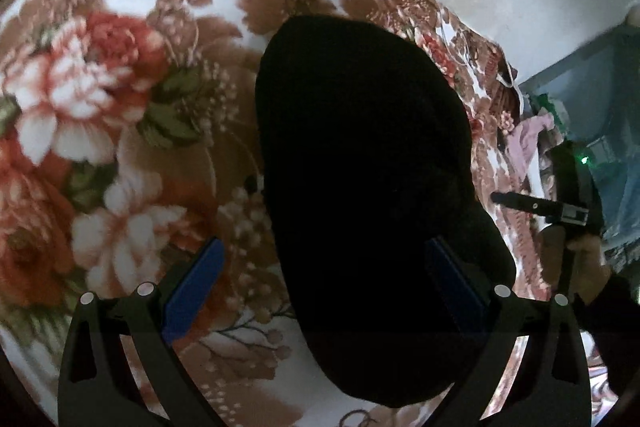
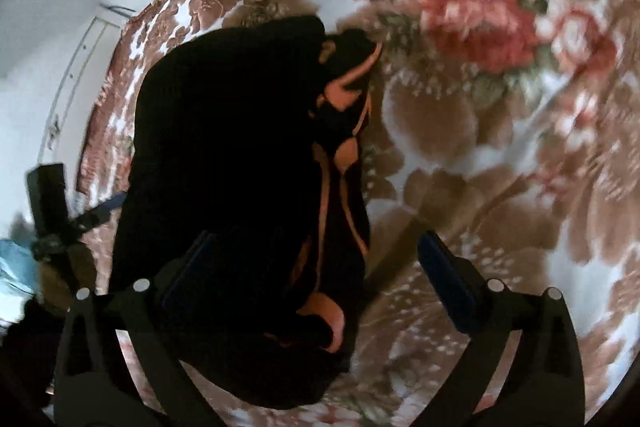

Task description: Fold large clothes

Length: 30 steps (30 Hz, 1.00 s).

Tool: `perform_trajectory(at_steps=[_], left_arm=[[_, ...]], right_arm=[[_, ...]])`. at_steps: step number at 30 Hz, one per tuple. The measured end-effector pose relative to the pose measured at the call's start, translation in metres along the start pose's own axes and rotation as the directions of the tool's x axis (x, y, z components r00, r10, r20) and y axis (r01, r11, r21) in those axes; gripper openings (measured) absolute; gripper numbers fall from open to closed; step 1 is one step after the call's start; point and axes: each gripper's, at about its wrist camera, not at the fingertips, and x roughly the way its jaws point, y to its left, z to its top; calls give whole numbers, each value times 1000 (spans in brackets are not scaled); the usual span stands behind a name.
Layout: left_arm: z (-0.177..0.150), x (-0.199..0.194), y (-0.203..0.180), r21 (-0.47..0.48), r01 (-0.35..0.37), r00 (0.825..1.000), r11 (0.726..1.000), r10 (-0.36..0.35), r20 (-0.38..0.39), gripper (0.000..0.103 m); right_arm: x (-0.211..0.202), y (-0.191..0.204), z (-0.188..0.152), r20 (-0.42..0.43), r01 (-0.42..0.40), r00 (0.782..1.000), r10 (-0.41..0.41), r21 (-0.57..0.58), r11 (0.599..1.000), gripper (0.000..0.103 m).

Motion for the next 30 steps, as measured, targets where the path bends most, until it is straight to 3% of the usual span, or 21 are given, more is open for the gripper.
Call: perform_trajectory(at_steps=[4, 10, 14, 16, 17, 18, 20, 21, 22, 23, 25, 27, 28, 29, 30], left_arm=[[0, 19, 2, -25, 59, 997, 998, -60, -39, 98], [5, 49, 6, -36, 183, 974, 982, -186, -132, 99], [9, 62, 14, -51, 201, 975, 978, -205, -87, 99], [7, 73, 17, -116, 246, 962, 962, -257, -91, 99], [6, 77, 18, -143, 261, 956, 955, -276, -98, 99], [6, 77, 15, -146, 265, 953, 953, -282, -108, 99], [8, 72, 3, -112, 274, 947, 955, -288, -139, 98], [7, 66, -9, -64, 285, 944, 957, -291, -153, 98], [6, 63, -15, -29, 276, 949, 961, -277, -150, 98], [4, 64, -17, -17, 263, 954, 965, -263, -145, 99], [0, 76, -9, -40, 246, 961, 968, -249, -118, 99], [-2, 95, 13, -169, 302, 940, 938, -323, -110, 99], [-2, 99, 15, -191, 310, 937, 932, -333, -105, 99], [-1, 101, 11, -186, 301, 939, 935, -325, -113, 99], [2, 102, 5, -188, 287, 940, 939, -314, -135, 98]], right_arm=[[31, 2, 1, -73, -94, 993, 96, 30, 995, 98], [64, 7, 8, -134, -124, 983, 128, 37, 992, 99], [84, -5, 13, -155, -167, 971, 182, 101, 981, 99], [89, -4, 15, -160, -181, 967, 197, 111, 977, 99], [89, -2, 14, -164, -206, 961, 223, 115, 972, 96], [88, -1, 13, -168, -228, 954, 246, 121, 966, 85], [79, 1, 12, -180, -294, 932, 314, 131, 947, 74], [74, 2, 11, -182, -316, 924, 335, 124, 941, 74], [72, 3, 10, -180, -322, 923, 340, 120, 939, 75], [75, 3, 9, -179, -302, 930, 320, 122, 945, 85], [89, 1, 8, -180, -270, 940, 289, 124, 955, 93], [101, -2, 7, -152, -311, 930, 335, 160, 937, 97], [103, 1, 7, -143, -319, 928, 343, 166, 933, 96], [102, 4, 7, -140, -319, 929, 342, 163, 934, 85], [99, 6, 6, -138, -330, 926, 353, 164, 930, 67]])
